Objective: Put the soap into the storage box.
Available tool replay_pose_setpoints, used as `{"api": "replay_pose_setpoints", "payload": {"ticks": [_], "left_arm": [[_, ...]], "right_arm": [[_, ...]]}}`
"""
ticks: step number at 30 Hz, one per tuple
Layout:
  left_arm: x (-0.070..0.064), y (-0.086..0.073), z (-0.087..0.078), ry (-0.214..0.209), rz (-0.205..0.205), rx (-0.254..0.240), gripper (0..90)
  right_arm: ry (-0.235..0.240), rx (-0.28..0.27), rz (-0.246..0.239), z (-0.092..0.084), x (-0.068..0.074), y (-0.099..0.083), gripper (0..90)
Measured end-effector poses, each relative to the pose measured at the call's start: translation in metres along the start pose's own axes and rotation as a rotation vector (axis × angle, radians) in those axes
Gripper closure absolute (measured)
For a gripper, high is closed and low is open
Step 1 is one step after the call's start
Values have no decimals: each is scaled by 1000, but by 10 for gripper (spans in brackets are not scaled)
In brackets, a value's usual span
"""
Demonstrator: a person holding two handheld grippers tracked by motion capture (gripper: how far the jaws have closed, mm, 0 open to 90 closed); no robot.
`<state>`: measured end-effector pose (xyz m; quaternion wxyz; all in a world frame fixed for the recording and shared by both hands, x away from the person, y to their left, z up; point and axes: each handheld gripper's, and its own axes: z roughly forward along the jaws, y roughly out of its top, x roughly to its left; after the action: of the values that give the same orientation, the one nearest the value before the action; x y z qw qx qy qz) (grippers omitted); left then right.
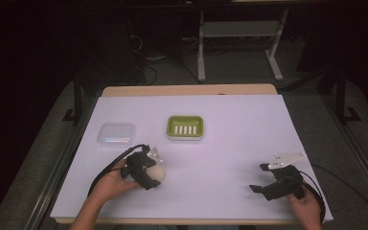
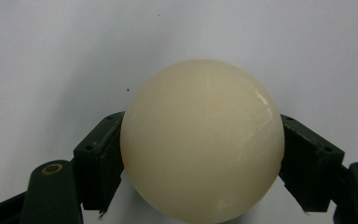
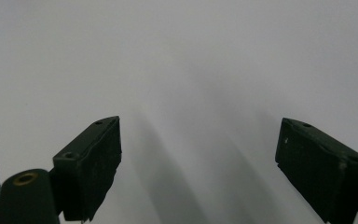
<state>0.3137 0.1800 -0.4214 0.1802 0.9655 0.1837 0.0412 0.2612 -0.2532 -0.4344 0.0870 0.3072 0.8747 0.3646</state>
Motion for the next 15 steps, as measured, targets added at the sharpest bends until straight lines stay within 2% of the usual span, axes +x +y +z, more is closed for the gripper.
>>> {"api": "replay_pose_setpoints", "payload": {"ticks": [4, 12, 15], "left_arm": [[0, 0, -1, -5, -1, 1, 241], [7, 5, -10, -37, -23, -60, 242], [10, 10, -13, -43, -22, -59, 242]], "right_arm": [[0, -2, 4, -1, 0, 0, 136], [5, -7, 4, 0, 0, 1, 136], [6, -8, 4, 0, 0, 1, 136]]}}
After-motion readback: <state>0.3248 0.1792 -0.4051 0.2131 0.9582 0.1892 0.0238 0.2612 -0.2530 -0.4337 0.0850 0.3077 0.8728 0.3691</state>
